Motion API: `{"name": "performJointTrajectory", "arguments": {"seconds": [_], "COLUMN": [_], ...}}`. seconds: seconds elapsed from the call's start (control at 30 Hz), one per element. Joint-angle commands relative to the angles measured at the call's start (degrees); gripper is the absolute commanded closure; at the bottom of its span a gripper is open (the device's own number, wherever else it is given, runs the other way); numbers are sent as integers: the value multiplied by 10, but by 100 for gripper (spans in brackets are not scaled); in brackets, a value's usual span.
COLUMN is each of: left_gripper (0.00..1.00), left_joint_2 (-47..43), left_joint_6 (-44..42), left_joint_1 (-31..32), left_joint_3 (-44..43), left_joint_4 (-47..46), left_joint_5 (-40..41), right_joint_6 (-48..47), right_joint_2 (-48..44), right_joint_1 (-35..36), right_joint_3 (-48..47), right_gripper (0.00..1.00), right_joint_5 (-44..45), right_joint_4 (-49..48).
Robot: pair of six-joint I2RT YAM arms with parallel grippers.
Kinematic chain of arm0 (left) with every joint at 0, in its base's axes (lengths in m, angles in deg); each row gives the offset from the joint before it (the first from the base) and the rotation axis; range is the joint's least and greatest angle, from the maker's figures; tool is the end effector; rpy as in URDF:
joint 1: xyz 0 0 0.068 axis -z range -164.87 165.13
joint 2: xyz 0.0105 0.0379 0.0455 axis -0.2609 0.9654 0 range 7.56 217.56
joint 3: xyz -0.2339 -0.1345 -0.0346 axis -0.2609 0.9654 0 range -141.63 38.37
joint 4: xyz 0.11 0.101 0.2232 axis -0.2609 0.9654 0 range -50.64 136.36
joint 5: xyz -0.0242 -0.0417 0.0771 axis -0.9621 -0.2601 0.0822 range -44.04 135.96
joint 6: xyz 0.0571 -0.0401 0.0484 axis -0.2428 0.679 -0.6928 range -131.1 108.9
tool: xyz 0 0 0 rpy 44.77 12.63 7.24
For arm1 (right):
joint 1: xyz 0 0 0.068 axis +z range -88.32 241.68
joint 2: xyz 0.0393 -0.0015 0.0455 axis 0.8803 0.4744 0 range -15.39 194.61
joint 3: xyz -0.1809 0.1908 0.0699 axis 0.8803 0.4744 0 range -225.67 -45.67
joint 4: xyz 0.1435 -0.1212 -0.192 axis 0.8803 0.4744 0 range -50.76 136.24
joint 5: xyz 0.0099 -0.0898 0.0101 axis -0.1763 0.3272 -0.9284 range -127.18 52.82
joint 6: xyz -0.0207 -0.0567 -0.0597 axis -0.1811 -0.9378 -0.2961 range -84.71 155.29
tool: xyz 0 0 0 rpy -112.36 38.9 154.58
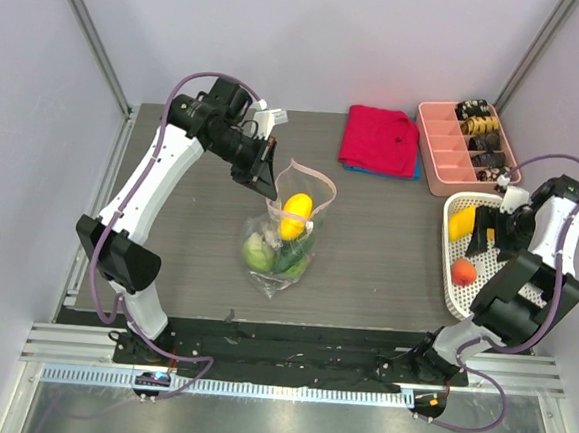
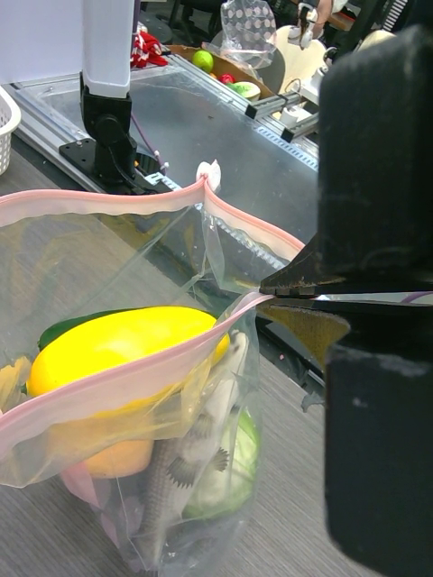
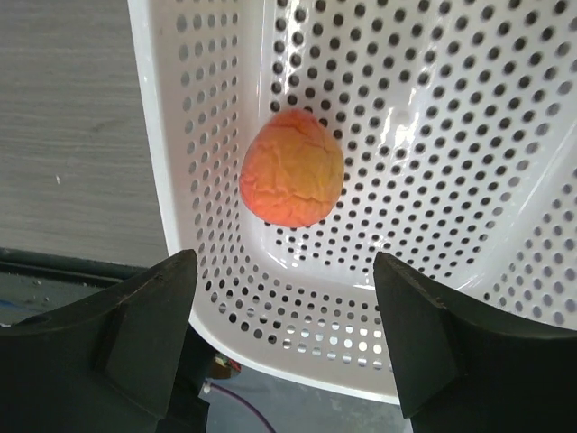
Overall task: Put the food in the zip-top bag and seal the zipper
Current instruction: Pick up the fake fruit from the bin.
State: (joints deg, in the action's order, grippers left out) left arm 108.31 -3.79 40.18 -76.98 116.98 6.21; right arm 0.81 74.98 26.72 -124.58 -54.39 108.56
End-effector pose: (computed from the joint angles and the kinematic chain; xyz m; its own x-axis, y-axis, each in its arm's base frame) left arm 0.3040 -0.1949 0.3766 -0.8757 0.3014 -0.3774 0.4808 0.6170 -0.6230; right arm 0.2622 -0.1563 0.2420 -0.9547 0.0076 -0.2974 -0.0388 0.9879 0.1499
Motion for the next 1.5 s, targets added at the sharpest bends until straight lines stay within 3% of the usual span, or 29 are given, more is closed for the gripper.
{"name": "performJointTrajectory", "arguments": {"seconds": [0.0, 0.63, 0.87, 1.0, 1.1, 1.23, 1.37, 1.47], "left_gripper": [100, 100, 100, 100, 100, 100, 100, 100], "left_joint_2": [-21, -17, -15, -14, -18, -21, -20, -20], "left_joint_6": [-3, -5, -5, -5, -8, -10, -10, -17], "left_joint_1": [-4, -4, -4, -4, -4, -4, -4, -6], "left_joint_3": [-22, -20, -16, -20, -20, -15, -21, -18], "left_joint_4": [34, 37, 35, 35, 38, 35, 32, 38], "left_joint_5": [-17, -10, -10, -12, -9, -9, -9, -7], "right_joint_6": [-24, 36, 36, 34, 21, 22, 58, 114], "right_joint_2": [-7, 75, 78, 74, 57, 24, 17, 10], "right_joint_1": [1, 5, 5, 5, 5, 28, 117, 216], "right_joint_3": [41, 128, 115, 94, 51, -86, -234, -320], "right_gripper": [17, 19, 27, 42, 49, 54, 55, 55], "right_joint_5": [28, 69, 67, 64, 46, -63, -165, -236], "right_joint_4": [-22, -165, -163, -146, -98, 9, 129, 131]}}
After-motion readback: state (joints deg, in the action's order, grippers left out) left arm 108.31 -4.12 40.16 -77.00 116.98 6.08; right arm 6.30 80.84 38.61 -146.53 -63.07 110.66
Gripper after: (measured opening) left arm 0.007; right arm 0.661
